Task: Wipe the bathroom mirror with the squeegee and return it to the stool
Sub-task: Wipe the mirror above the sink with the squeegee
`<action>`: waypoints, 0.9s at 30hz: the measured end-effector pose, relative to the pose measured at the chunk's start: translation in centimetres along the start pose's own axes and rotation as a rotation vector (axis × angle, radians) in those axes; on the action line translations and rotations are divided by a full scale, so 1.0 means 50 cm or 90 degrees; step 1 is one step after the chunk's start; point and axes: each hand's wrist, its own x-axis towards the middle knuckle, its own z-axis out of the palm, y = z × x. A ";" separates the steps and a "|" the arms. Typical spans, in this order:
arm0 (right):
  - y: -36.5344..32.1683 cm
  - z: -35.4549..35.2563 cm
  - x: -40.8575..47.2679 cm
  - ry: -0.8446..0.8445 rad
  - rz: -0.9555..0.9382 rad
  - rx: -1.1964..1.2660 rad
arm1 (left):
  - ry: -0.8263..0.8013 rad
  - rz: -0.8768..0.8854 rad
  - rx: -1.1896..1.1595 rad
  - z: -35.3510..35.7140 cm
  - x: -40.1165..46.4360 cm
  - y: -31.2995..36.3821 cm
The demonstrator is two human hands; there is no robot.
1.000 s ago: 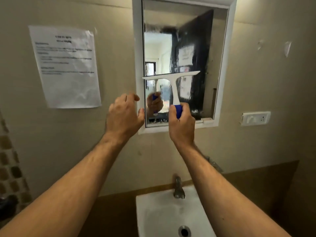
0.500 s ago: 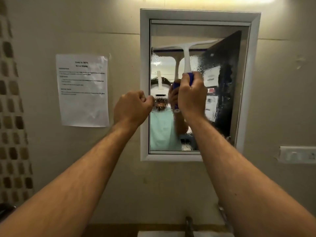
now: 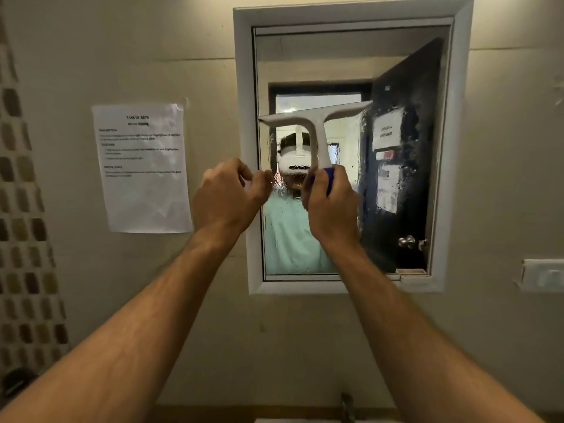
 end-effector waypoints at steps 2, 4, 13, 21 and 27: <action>-0.018 0.003 0.014 0.020 0.004 0.017 | 0.011 0.024 -0.007 -0.004 0.017 -0.012; -0.052 0.001 0.054 0.043 0.009 0.030 | 0.012 0.035 -0.008 -0.005 0.033 -0.020; -0.061 0.022 0.064 0.018 0.018 -0.013 | 0.024 0.097 -0.031 0.002 0.052 -0.023; -0.030 0.030 0.016 0.044 0.004 -0.005 | 0.000 0.085 0.008 0.008 0.050 -0.064; -0.130 0.039 0.135 0.034 0.010 0.077 | 0.016 0.085 -0.001 0.014 0.055 -0.066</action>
